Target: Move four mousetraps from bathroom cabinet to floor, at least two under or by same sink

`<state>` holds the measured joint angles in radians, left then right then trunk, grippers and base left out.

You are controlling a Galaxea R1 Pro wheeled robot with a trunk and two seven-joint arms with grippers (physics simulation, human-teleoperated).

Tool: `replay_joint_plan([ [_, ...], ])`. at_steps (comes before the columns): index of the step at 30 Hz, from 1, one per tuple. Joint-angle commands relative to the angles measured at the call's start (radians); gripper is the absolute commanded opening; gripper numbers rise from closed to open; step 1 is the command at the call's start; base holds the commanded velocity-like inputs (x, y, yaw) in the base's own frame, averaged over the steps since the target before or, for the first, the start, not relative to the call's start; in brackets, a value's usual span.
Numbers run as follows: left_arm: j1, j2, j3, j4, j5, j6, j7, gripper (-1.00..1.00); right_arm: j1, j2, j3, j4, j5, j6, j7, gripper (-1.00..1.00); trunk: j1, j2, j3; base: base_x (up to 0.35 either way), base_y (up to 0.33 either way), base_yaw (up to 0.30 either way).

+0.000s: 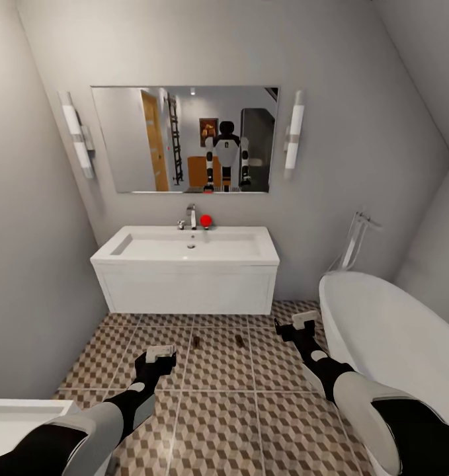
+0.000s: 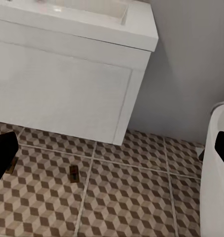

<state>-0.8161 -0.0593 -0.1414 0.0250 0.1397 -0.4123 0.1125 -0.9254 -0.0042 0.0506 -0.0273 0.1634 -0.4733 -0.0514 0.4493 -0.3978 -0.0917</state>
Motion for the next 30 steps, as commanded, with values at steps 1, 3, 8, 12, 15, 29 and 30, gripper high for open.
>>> replay_joint_plan([
  [1, -0.002, 0.000, -0.009, 0.003, 0.009, -0.005, 0.002, 1.00, -0.001, 0.000, 0.005, 0.001, 0.005, -0.002, -0.005, 1.00, 0.001, -0.002, -0.001, 0.000, 0.000, 0.000],
  [3, -0.002, 0.000, -0.009, 0.003, 0.009, -0.005, 0.002, 1.00, -0.001, 0.000, 0.005, 0.001, 0.005, -0.002, -0.005, 1.00, 0.001, -0.002, 0.002, 0.000, 0.000, 0.000],
  [8, -0.002, 0.000, -0.009, 0.003, 0.009, -0.005, 0.002, 1.00, -0.001, 0.000, 0.005, 0.001, 0.005, -0.002, -0.005, 1.00, 0.001, -0.002, 0.008, 0.000, 0.000, 0.000],
  [12, -0.002, 0.000, -0.009, 0.003, 0.009, -0.005, 0.003, 1.00, -0.001, 0.001, 0.005, 0.001, 0.005, -0.002, -0.005, 1.00, 0.001, -0.002, 0.013, 0.000, 0.000, 0.000],
  [15, -0.002, 0.000, -0.009, 0.003, 0.009, -0.005, 0.003, 1.00, -0.001, 0.001, 0.005, 0.001, 0.005, -0.002, -0.005, 1.00, 0.001, -0.002, 0.017, 0.000, 0.000, 0.000],
  [29, -0.002, 0.000, -0.009, 0.003, 0.009, -0.005, 0.003, 1.00, -0.001, 0.001, 0.005, 0.001, 0.005, -0.002, -0.005, 1.00, 0.001, -0.002, 0.035, 0.000, 0.000, 0.000],
  [30, -0.002, 0.000, -0.009, 0.003, 0.009, -0.005, 0.003, 1.00, -0.001, 0.001, 0.005, 0.001, 0.005, -0.002, -0.005, 1.00, 0.001, -0.002, 0.036, 0.000, 0.000, 0.000],
])
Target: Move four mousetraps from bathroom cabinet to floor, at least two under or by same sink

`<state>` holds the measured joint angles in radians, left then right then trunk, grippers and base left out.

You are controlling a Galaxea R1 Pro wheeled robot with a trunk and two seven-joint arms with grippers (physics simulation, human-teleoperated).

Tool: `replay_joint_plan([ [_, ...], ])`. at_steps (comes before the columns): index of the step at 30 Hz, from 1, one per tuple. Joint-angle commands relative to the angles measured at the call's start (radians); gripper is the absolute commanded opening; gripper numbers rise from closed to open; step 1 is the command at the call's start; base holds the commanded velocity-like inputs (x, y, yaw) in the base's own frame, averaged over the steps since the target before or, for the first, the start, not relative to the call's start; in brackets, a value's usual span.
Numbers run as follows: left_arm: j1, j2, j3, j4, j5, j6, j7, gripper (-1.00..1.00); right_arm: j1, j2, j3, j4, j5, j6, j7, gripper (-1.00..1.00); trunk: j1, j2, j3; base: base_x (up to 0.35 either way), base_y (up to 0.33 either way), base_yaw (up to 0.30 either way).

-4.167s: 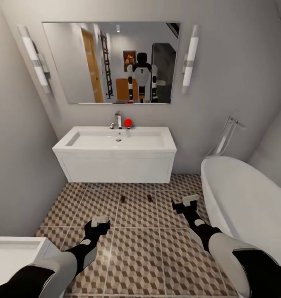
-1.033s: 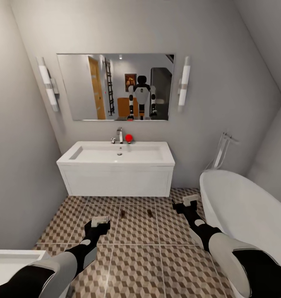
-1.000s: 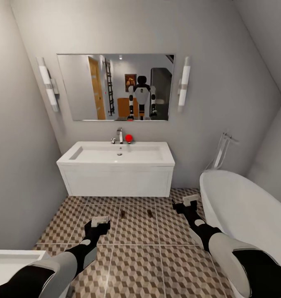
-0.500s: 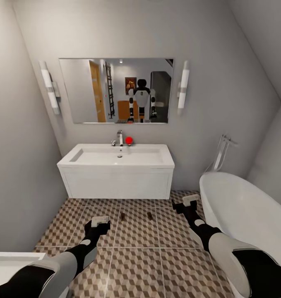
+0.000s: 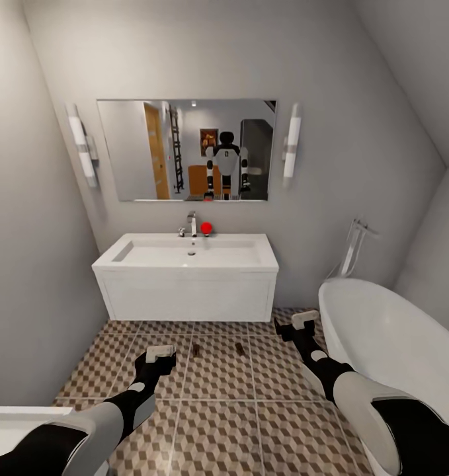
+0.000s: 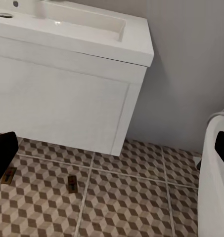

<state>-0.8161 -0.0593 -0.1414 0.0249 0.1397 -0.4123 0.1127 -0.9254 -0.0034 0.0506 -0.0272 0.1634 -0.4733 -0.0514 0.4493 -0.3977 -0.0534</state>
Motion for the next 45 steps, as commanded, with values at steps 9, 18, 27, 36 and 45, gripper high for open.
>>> replay_joint_plan([
  [9, -0.002, 0.001, -0.009, 0.003, 0.009, -0.005, 0.002, 1.00, -0.001, 0.000, 0.005, 0.001, 0.005, -0.002, -0.005, 1.00, 0.001, -0.002, 0.009, 0.000, 0.000, 0.000],
  [18, -0.002, 0.003, -0.009, 0.003, 0.009, -0.005, 0.002, 1.00, -0.001, -0.001, 0.005, 0.001, 0.005, -0.002, -0.005, 1.00, 0.001, -0.002, 0.021, 0.000, 0.000, 0.000],
  [27, -0.002, 0.003, -0.009, 0.004, 0.009, -0.005, 0.002, 1.00, -0.001, 0.000, 0.005, 0.001, 0.005, -0.002, -0.005, 1.00, 0.001, -0.002, 0.032, 0.000, 0.000, 0.000],
  [36, -0.002, 0.003, -0.009, 0.003, 0.009, -0.006, 0.001, 1.00, -0.001, 0.000, 0.005, 0.001, 0.005, -0.002, -0.005, 1.00, 0.001, -0.002, 0.034, 0.000, 0.000, 0.000],
  [45, -0.002, 0.003, -0.009, 0.007, 0.009, -0.008, 0.000, 1.00, -0.001, -0.001, 0.005, 0.001, 0.005, -0.001, -0.005, 1.00, 0.001, -0.002, 0.034, 0.000, 0.000, 0.000],
])
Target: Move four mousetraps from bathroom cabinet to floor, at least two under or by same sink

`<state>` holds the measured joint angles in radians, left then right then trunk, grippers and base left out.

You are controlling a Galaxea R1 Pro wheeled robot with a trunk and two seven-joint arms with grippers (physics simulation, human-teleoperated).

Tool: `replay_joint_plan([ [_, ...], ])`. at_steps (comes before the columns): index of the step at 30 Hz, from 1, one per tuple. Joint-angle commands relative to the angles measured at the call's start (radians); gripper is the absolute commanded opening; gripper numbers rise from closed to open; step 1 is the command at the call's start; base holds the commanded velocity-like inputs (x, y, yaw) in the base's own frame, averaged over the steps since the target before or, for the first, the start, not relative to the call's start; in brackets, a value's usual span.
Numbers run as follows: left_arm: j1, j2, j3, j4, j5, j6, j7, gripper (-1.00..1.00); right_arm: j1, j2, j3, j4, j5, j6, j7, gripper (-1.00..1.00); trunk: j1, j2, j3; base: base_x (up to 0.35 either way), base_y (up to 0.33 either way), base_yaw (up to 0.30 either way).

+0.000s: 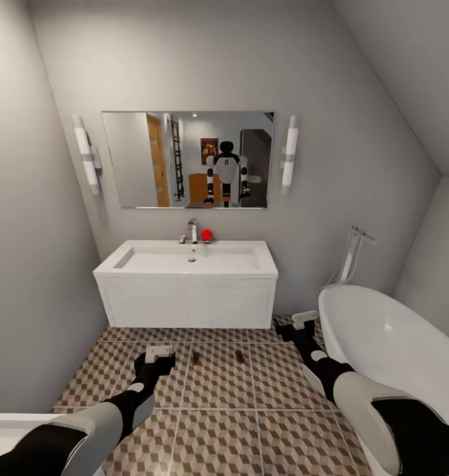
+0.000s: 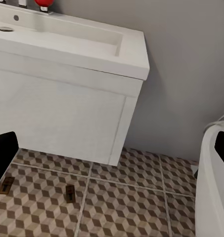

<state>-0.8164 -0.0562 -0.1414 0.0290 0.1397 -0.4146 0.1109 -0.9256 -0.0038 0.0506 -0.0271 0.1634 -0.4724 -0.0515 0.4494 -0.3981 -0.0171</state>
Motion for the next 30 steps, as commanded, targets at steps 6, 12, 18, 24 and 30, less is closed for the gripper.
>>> replay_joint_plan([
  [6, -0.001, -0.001, -0.009, 0.005, 0.009, -0.006, 0.001, 1.00, -0.001, -0.001, 0.005, 0.001, 0.005, -0.003, -0.005, 1.00, 0.001, -0.002, -0.002, 0.000, 0.000, 0.000],
  [12, -0.001, -0.003, -0.009, 0.013, 0.009, -0.006, -0.004, 1.00, -0.001, 0.000, 0.005, 0.002, 0.005, -0.003, -0.005, 1.00, 0.001, -0.002, -0.002, 0.000, 0.000, 0.000],
  [18, -0.001, -0.013, -0.010, 0.028, 0.008, -0.007, -0.007, 1.00, -0.001, 0.000, 0.005, 0.003, 0.006, -0.002, -0.005, 1.00, 0.001, -0.002, -0.002, 0.000, 0.000, 0.000],
  [24, -0.001, -0.018, -0.010, 0.043, 0.008, -0.006, -0.008, 1.00, -0.001, 0.003, 0.005, 0.005, 0.007, 0.005, -0.008, 1.00, 0.001, -0.002, -0.002, 0.000, 0.000, 0.000],
  [30, 0.073, -0.014, -0.010, 0.049, 0.010, 0.002, -0.003, 1.00, 0.102, 0.004, 0.004, 0.010, 0.008, 0.035, -0.019, 1.00, 0.001, -0.002, -0.002, 0.000, 0.000, 0.000],
])
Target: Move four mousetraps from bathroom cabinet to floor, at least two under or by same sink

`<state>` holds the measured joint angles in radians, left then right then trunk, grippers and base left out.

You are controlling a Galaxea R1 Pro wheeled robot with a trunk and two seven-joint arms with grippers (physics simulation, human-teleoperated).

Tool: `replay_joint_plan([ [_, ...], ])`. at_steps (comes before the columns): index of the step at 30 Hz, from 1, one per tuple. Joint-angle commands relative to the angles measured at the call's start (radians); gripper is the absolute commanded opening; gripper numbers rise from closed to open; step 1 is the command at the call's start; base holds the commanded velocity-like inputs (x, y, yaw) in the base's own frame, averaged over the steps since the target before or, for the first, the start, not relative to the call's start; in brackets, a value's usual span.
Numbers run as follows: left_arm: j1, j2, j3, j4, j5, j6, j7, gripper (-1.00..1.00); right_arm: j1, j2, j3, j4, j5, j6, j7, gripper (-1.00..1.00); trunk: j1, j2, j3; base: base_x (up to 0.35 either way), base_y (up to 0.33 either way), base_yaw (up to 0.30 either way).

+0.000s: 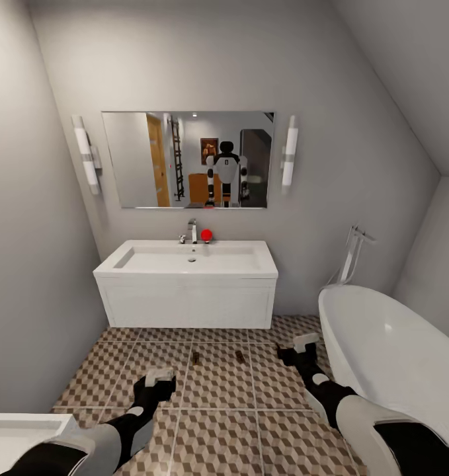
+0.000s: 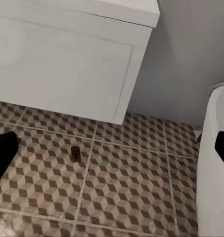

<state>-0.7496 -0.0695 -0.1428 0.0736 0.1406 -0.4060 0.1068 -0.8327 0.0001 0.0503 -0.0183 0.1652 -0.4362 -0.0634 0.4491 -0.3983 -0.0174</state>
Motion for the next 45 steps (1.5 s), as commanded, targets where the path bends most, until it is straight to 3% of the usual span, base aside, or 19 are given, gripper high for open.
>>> replay_joint_plan([
  [1, 0.018, 0.000, -0.009, 0.004, 0.009, -0.006, 0.002, 1.00, 0.022, 0.000, 0.005, 0.001, 0.006, 0.001, -0.007, 1.00, 0.001, -0.002, -0.001, 0.000, 0.000, 0.000],
  [6, 0.094, 0.013, -0.008, 0.006, 0.010, -0.005, 0.004, 1.00, 0.127, 0.001, 0.005, 0.001, 0.007, 0.022, -0.007, 1.00, 0.001, -0.002, -0.001, 0.000, 0.000, 0.000],
  [10, 0.160, 0.041, -0.008, 0.006, 0.011, -0.006, 0.005, 1.00, 0.198, 0.003, 0.005, 0.001, 0.006, 0.031, -0.007, 1.00, 0.001, -0.002, -0.001, 0.000, 0.000, 0.000],
  [18, 0.210, 0.071, -0.008, 0.006, 0.011, 0.012, 0.005, 1.00, 0.268, 0.002, 0.005, 0.001, 0.005, 0.041, -0.006, 1.00, 0.001, -0.002, -0.001, 0.000, 0.000, 0.000],
  [45, 0.219, 0.077, -0.009, 0.005, 0.011, 0.041, 0.005, 1.00, 0.282, 0.001, 0.004, 0.000, 0.004, 0.042, -0.005, 1.00, 0.001, -0.002, -0.001, 0.000, 0.000, 0.000],
])
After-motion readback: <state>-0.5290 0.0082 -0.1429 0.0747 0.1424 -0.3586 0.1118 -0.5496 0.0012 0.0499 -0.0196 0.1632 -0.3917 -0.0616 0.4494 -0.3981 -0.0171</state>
